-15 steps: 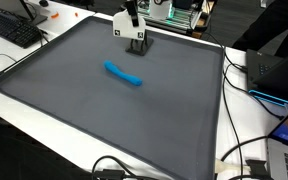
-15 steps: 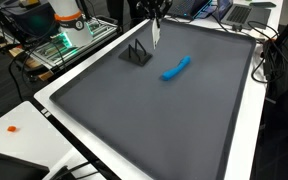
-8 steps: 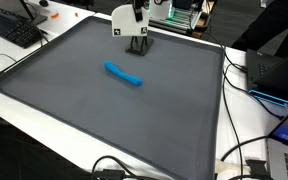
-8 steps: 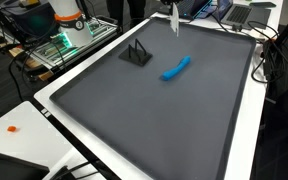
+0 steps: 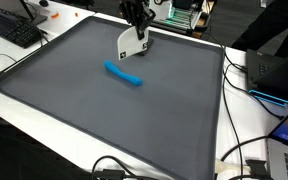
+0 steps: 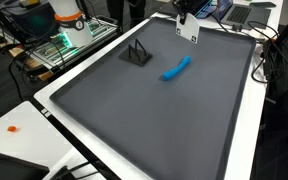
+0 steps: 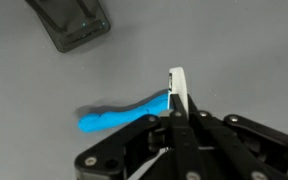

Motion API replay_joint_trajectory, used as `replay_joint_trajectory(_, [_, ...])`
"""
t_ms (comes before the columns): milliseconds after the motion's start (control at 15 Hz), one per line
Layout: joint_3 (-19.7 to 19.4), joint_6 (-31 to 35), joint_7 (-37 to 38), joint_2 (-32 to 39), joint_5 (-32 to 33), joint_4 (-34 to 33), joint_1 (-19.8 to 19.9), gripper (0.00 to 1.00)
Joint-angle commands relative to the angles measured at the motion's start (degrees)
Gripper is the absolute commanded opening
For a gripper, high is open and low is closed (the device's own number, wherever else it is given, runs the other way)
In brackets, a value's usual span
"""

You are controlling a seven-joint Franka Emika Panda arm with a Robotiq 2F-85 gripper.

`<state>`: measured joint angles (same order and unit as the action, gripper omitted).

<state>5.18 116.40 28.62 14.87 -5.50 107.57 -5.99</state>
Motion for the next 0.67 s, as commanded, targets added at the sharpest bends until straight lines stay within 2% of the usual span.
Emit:
replay_joint_trajectory(0, [-0.3,-4.7,-7.6,5.9,3.4,-6.9,-1.6,0.01])
replay_joint_trajectory(267, [-0.4,-7.2,-14.3,10.3,6.7,-11.4,-2.8,0.01])
replay_joint_trajectory(600, [-0.8,-6.8,-17.2,14.5,8.9,-14.8,-3.8,0.01])
